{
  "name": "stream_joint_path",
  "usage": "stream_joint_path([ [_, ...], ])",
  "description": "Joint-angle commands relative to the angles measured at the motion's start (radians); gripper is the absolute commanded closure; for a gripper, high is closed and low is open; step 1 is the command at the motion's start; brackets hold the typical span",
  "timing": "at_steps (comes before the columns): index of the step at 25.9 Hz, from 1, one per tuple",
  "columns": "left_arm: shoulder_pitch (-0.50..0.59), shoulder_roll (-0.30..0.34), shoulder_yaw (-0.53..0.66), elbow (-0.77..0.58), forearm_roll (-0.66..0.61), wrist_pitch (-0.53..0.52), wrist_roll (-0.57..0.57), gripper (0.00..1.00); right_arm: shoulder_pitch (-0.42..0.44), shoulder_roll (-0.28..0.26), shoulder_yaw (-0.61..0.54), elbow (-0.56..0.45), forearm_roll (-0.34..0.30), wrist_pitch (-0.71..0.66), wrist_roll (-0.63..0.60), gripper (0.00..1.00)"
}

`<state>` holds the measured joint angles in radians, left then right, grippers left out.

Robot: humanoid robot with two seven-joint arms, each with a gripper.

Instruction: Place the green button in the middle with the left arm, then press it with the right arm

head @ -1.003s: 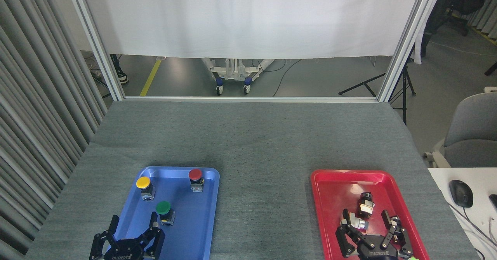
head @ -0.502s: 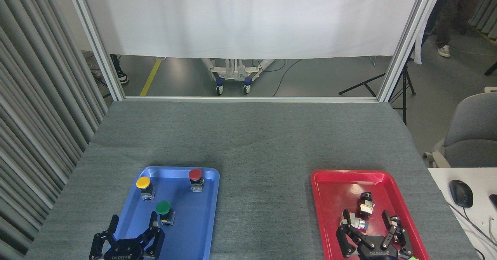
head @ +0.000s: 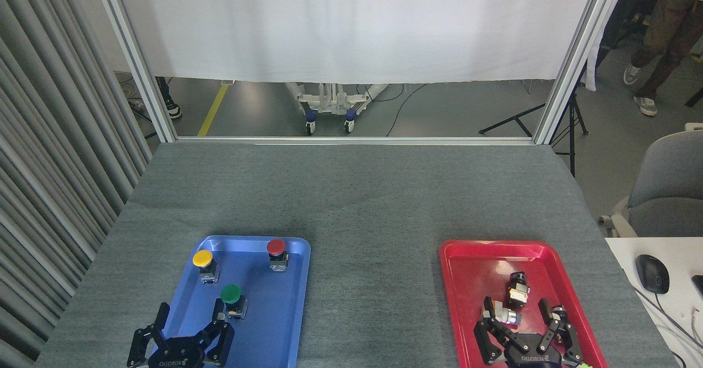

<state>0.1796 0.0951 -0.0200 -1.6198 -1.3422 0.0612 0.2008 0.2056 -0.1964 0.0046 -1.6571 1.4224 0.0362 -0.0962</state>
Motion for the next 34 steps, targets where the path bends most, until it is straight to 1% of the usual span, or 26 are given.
stream_joint_path([
  [1, 0.000, 0.000, 0.000, 0.000, 0.000, 0.000, -0.001, 0.00, 0.000, 0.000, 0.000, -0.001, 0.001, -0.002, 0.000, 0.00],
  [34, 0.003, 0.003, 0.000, -0.009, 0.000, -0.006, -0.001, 0.00, 0.000, 0.009, 0.005, 0.000, 0.001, -0.007, -0.008, 0.00],
])
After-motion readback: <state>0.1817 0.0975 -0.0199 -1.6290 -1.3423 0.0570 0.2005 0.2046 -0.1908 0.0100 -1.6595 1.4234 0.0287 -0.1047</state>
